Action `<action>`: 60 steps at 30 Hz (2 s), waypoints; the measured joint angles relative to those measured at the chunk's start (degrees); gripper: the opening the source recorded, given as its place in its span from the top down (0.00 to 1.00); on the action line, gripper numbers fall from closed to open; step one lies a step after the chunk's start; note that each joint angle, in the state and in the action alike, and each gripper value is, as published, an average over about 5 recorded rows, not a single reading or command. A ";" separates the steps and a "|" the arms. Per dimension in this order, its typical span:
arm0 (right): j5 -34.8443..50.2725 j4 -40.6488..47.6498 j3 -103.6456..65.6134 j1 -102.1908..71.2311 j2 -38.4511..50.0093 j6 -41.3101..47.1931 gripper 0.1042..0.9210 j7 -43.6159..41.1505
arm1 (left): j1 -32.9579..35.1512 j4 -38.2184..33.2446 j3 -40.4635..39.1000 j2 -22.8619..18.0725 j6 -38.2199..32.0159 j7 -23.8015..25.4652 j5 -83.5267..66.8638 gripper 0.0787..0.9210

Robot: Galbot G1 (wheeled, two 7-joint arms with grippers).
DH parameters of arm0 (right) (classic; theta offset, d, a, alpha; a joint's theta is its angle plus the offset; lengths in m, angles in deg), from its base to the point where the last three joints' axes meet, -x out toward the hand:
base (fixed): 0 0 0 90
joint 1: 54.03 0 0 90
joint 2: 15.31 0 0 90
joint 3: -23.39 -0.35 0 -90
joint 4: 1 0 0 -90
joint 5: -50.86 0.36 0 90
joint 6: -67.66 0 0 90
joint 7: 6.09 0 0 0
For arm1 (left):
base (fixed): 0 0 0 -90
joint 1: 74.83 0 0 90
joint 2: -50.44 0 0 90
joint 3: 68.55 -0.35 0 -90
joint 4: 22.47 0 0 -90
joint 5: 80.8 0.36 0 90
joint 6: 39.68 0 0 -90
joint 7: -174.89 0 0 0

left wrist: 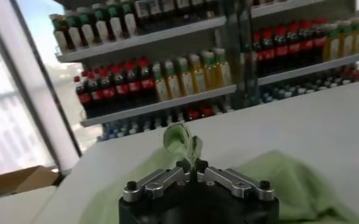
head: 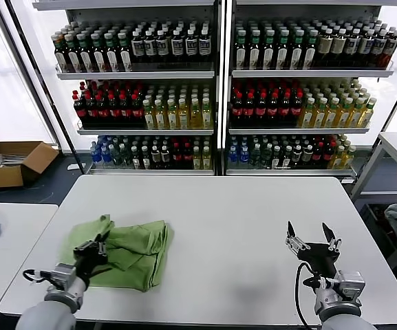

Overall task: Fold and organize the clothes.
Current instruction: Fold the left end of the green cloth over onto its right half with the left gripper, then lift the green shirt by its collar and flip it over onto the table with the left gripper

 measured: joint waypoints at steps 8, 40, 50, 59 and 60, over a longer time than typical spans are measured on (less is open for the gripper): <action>-1.05 -1.39 -0.04 -2.05 -0.71 -0.18 0.12 -0.02 | -1.67 -0.07 -6.04 -2.39 0.45 -0.17 2.52 0.97; -2.31 -1.39 1.73 -3.12 -1.02 -0.15 0.12 0.20 | -5.08 5.86 -17.37 -9.10 -0.91 -0.96 -5.06 0.51; -2.25 -0.12 2.89 -1.92 -0.51 -0.31 0.12 0.11 | -3.85 -3.50 -15.54 -8.45 -0.26 -2.38 -18.88 0.17; -1.91 0.85 4.49 -0.19 0.65 -0.19 0.12 0.10 | -2.79 -6.30 -5.41 -3.67 -1.80 -1.95 -17.35 0.12; -1.85 0.95 4.59 -0.01 0.80 -0.16 0.12 0.09 | -2.66 -5.65 -4.23 -3.16 -1.98 -1.91 -16.59 0.12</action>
